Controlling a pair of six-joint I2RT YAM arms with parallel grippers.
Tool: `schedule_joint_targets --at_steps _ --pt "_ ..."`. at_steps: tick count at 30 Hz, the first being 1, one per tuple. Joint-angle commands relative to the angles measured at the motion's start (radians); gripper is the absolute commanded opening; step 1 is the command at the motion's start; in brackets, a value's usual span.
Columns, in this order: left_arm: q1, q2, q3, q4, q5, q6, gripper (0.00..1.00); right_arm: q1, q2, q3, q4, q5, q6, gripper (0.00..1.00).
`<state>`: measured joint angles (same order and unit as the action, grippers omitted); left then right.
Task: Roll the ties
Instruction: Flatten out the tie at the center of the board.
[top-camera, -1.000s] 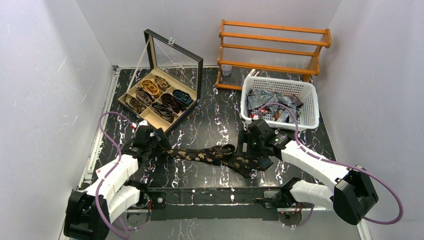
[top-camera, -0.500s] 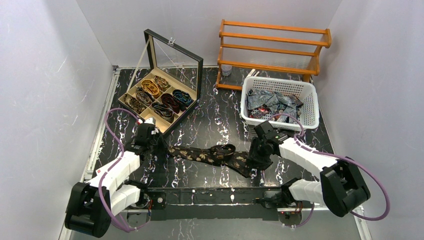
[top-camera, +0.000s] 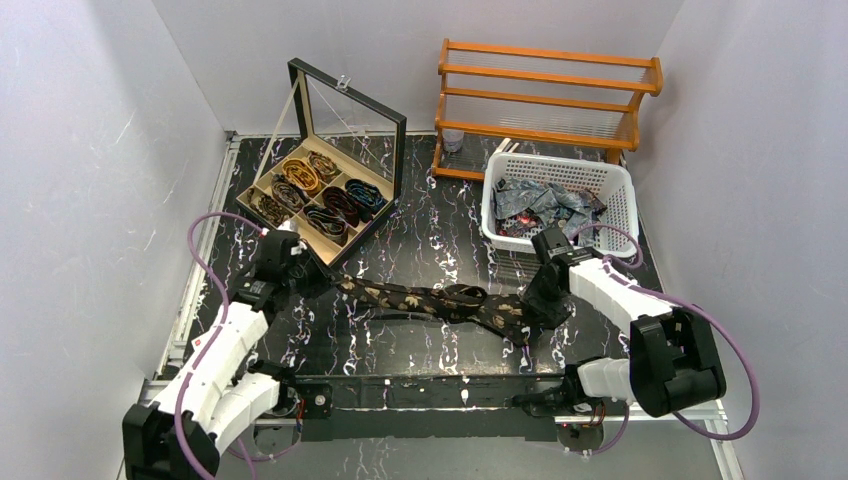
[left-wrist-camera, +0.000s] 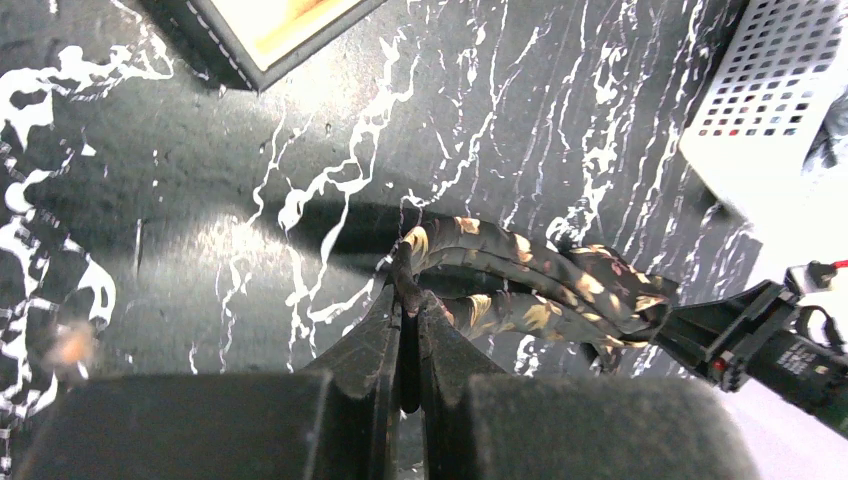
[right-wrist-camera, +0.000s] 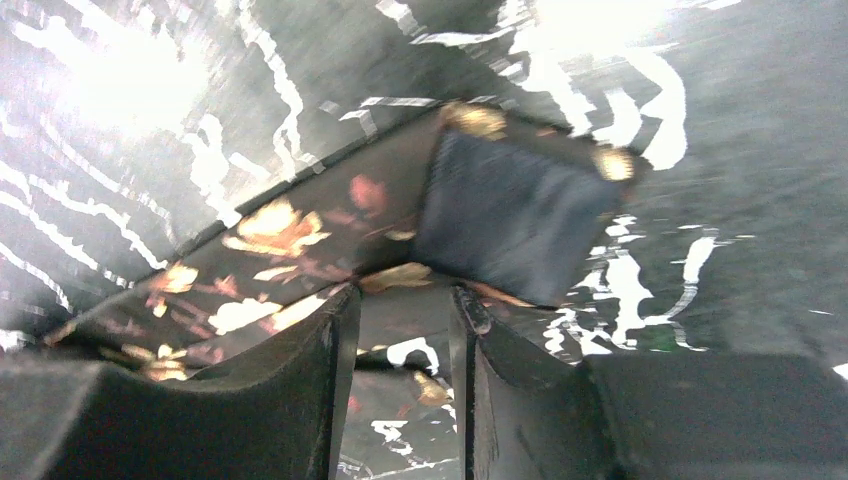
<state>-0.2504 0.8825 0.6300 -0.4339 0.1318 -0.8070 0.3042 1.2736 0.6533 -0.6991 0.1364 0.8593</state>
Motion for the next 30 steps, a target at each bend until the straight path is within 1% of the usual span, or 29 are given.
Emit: schedule_joint_targets --at_steps 1,3,5,7,9,10,11,13,15,17,19,23,26,27,30 --pt "0.007 -0.07 0.11 -0.322 -0.13 -0.066 0.0 -0.081 -0.058 0.062 -0.102 0.174 0.002 0.47" --pt "0.007 -0.109 0.154 -0.414 -0.198 -0.095 0.0 -0.135 -0.059 0.058 -0.076 0.129 -0.029 0.46" --pt "0.008 -0.132 0.196 -0.492 -0.238 -0.121 0.0 -0.17 -0.047 0.072 -0.088 0.115 -0.042 0.46" --pt "0.008 -0.141 0.226 -0.552 -0.253 -0.137 0.0 -0.18 -0.048 0.093 -0.07 0.086 -0.071 0.46" --pt "0.007 -0.149 0.241 -0.599 -0.272 -0.161 0.0 -0.18 -0.077 0.129 -0.035 0.047 -0.121 0.48" --pt "0.007 -0.155 0.244 -0.615 -0.281 -0.176 0.0 -0.18 -0.115 0.134 0.029 -0.004 -0.179 0.51" --pt "0.007 -0.163 0.245 -0.629 -0.294 -0.194 0.0 -0.18 -0.151 0.124 0.119 -0.098 -0.263 0.54" --pt "0.007 -0.183 0.252 -0.651 -0.323 -0.237 0.0 -0.178 -0.212 0.092 0.261 -0.326 -0.393 0.58" --pt "0.008 -0.204 0.267 -0.662 -0.35 -0.28 0.0 -0.153 -0.249 0.05 0.387 -0.533 -0.487 0.59" --pt "0.008 -0.216 0.283 -0.659 -0.364 -0.307 0.0 -0.099 -0.255 0.024 0.475 -0.647 -0.54 0.6" --pt "0.007 -0.213 0.296 -0.663 -0.371 -0.32 0.0 -0.008 -0.246 0.026 0.519 -0.698 -0.61 0.63" --pt "0.007 -0.205 0.305 -0.661 -0.344 -0.334 0.0 0.227 -0.226 0.048 0.544 -0.685 -0.821 0.66" --pt "0.007 -0.22 0.288 -0.638 -0.319 -0.356 0.0 0.376 -0.216 0.019 0.634 -0.683 -0.926 0.7" --pt "0.007 -0.224 0.279 -0.629 -0.305 -0.365 0.0 0.428 -0.216 0.002 0.694 -0.659 -0.976 0.71" --pt "0.007 -0.235 0.25 -0.605 -0.26 -0.389 0.0 0.627 -0.183 -0.051 0.918 -0.445 -1.057 0.74"
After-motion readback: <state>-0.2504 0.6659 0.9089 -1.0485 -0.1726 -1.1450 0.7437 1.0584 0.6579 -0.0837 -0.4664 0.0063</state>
